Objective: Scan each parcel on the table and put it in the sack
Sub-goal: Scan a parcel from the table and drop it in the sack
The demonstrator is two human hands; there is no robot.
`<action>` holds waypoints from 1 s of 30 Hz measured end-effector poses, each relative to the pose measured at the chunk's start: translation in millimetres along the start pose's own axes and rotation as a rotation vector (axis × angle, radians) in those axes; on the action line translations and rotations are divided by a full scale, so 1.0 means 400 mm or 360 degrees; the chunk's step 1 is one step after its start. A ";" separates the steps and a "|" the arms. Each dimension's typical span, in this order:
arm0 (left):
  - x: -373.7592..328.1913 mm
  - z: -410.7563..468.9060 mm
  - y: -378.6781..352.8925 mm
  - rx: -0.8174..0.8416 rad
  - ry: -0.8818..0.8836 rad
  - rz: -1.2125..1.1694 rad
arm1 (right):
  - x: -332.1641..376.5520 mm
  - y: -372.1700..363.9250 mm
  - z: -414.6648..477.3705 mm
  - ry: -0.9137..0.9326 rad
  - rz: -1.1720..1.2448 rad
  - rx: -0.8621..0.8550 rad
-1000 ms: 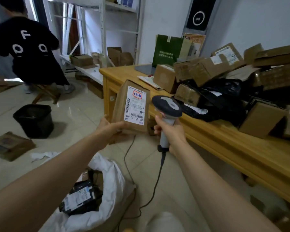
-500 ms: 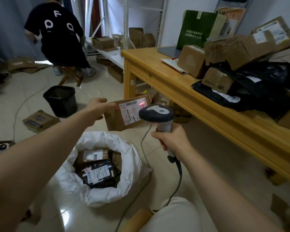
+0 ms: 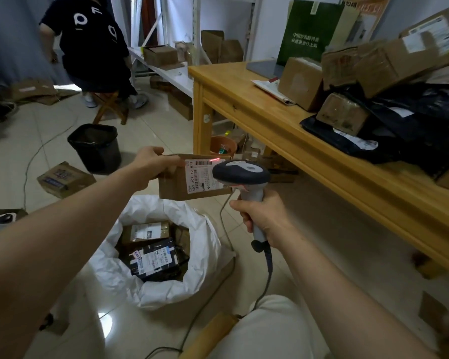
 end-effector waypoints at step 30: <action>0.652 0.094 -0.051 -0.0094 0.1267 -0.0665 | -0.186 -0.083 0.059 -0.0442 0.0372 0.0087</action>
Point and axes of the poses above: each hand's wrist, its own z-axis towards the middle knuckle, its own y-axis out of the back of the hand, x = y × z, the point moved 2 cm from there along z, towards the middle knuckle, and after that the axes turned 4 degrees about y, right-handed, at the moved point
